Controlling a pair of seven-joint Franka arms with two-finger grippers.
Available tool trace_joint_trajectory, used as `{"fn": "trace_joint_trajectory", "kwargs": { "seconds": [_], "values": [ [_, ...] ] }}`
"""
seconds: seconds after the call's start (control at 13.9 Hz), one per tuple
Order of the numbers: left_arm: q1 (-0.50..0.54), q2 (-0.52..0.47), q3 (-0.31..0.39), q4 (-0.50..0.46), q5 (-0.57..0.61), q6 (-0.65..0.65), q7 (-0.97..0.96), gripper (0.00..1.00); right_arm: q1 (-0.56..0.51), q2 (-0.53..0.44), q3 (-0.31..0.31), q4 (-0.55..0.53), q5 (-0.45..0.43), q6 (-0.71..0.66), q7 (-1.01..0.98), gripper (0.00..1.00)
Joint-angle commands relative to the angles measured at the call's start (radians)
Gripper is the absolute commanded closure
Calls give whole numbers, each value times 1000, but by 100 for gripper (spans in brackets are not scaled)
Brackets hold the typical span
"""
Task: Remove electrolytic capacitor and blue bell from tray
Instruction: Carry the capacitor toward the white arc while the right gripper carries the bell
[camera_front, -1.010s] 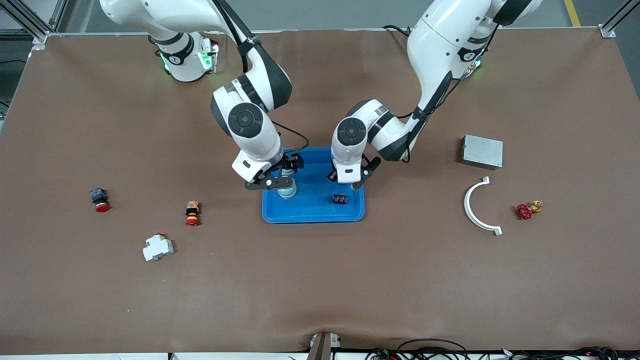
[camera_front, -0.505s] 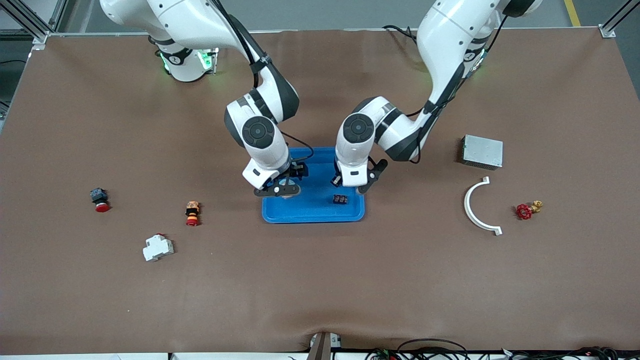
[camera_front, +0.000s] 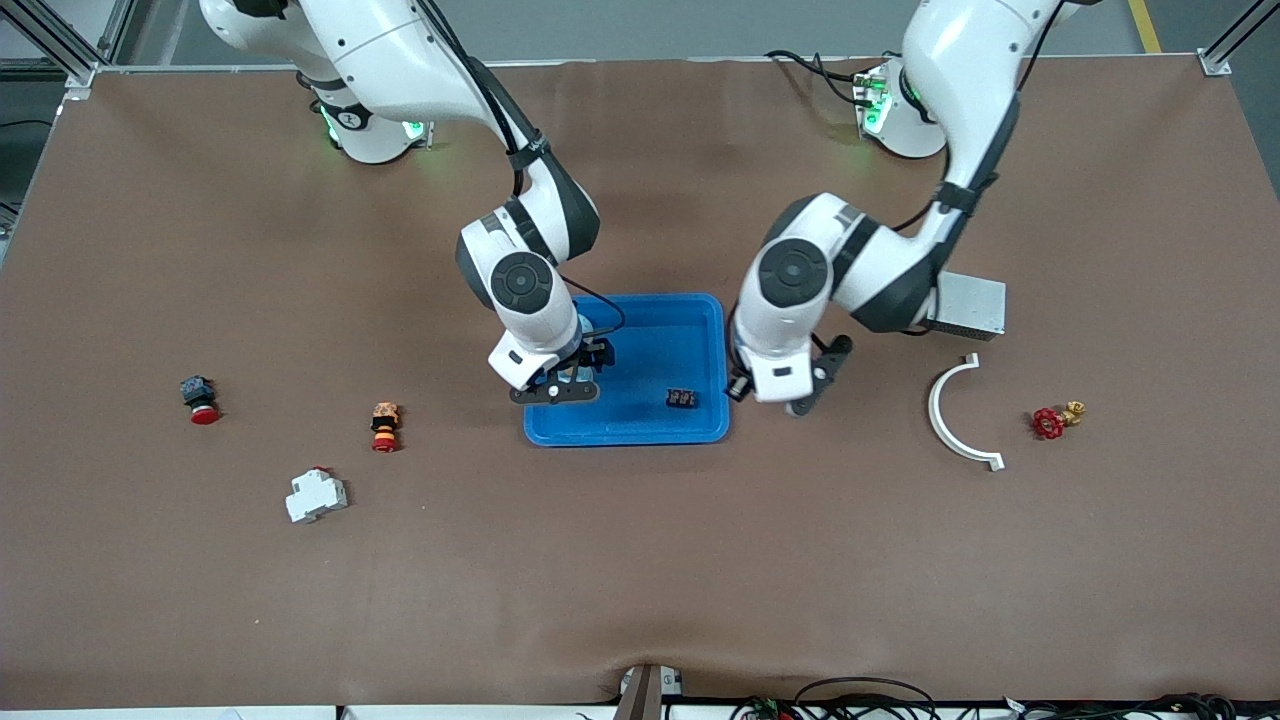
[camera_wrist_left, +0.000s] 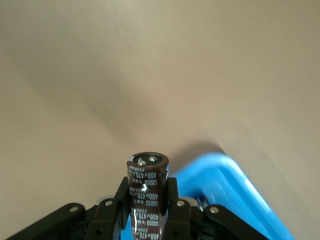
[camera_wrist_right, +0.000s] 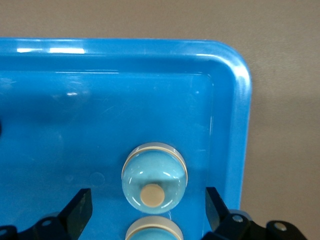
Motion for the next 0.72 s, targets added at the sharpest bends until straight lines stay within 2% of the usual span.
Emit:
{"fn": "trace_joint_trajectory", "kwargs": {
  "seconds": [0.0, 0.43, 0.51, 0.58, 0.65],
  "values": [
    [67, -64, -12, -112, 19, -6, 69, 100, 7, 36, 1, 14, 15, 30, 10, 0],
    [153, -72, -12, -181, 44, -5, 148, 100, 5, 57, 1, 13, 15, 51, 8, 0],
    [155, -68, -10, -190, 47, -3, 149, 100, 7, 64, 1, 14, 15, 53, 8, 13],
    [167, -70, -10, -204, 71, 2, 154, 100, 8, 65, 1, 14, 15, 56, 8, 34],
    [184, -70, -12, -216, 99, 5, 157, 100, 8, 67, 1, 13, 15, 62, 10, 50]
  ]
}}
